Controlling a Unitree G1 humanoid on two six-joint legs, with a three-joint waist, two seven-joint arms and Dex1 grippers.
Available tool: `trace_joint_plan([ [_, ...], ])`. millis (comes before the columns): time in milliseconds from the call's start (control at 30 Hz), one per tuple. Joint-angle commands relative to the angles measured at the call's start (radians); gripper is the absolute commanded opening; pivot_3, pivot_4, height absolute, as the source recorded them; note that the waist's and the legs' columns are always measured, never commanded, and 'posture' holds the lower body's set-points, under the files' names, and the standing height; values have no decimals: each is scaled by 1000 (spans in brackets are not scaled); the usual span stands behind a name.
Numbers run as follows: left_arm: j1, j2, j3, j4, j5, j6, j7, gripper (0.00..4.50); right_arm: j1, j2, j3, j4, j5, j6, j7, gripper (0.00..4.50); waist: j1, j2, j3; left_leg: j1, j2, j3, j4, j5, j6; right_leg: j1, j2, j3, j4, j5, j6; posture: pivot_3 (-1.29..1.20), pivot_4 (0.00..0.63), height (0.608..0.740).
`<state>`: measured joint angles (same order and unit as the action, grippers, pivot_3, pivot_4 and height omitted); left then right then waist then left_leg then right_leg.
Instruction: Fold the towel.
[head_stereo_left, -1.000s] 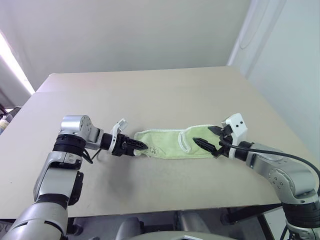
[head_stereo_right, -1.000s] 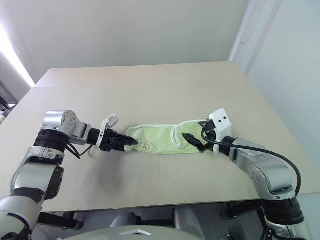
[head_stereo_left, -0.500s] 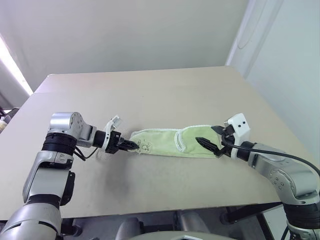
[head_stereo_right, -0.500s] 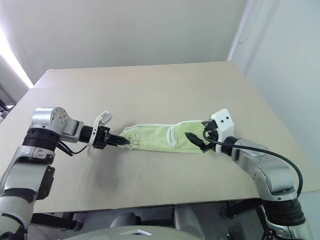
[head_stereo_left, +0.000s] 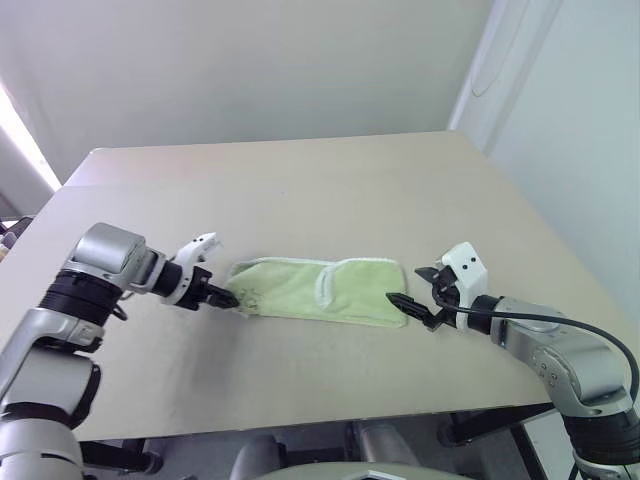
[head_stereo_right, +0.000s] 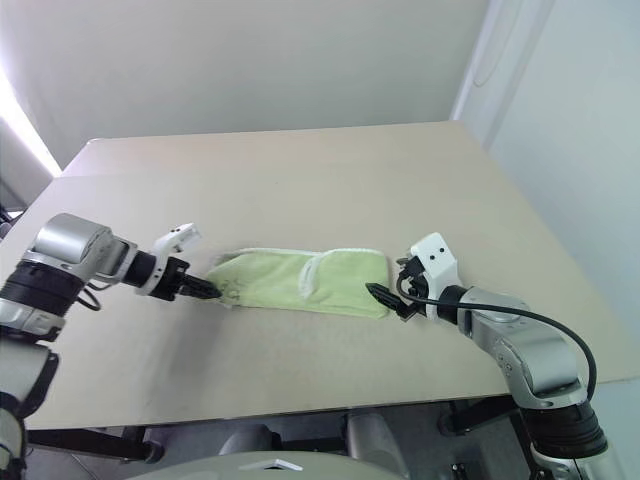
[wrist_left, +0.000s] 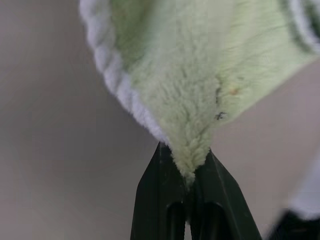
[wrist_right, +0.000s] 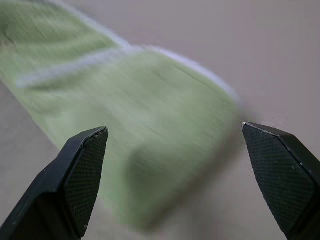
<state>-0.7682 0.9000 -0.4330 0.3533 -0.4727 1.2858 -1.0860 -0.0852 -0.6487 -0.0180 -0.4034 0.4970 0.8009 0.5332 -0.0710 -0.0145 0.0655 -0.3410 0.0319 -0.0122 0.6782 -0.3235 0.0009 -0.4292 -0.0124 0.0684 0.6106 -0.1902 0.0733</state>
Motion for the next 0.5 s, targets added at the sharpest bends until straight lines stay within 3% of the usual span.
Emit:
trace_joint_plan([
  [33,-50,47,-60,-33,83,-132,-99,27,-8,-5,-12,-38,1,-8,16,4500,2,-1,0,0,0,0,0,0,0,0,0,0,0,0,0,0,0,712],
  [433,-233,-42,-154,67,220,-319,-387,27,-16,-3,-8,-124,71,-31,129,4500,1,-5,4,-3,0,0,0,0,0,-1,0,0,-1,0,1,0,0,712],
  [500,-248,-49,-149,50,249,-426,-428,27,-5,-17,-3,-130,64,-28,137,4500,3,-5,4,-3,0,0,0,0,0,-2,0,0,-1,0,1,0,0,712],
])
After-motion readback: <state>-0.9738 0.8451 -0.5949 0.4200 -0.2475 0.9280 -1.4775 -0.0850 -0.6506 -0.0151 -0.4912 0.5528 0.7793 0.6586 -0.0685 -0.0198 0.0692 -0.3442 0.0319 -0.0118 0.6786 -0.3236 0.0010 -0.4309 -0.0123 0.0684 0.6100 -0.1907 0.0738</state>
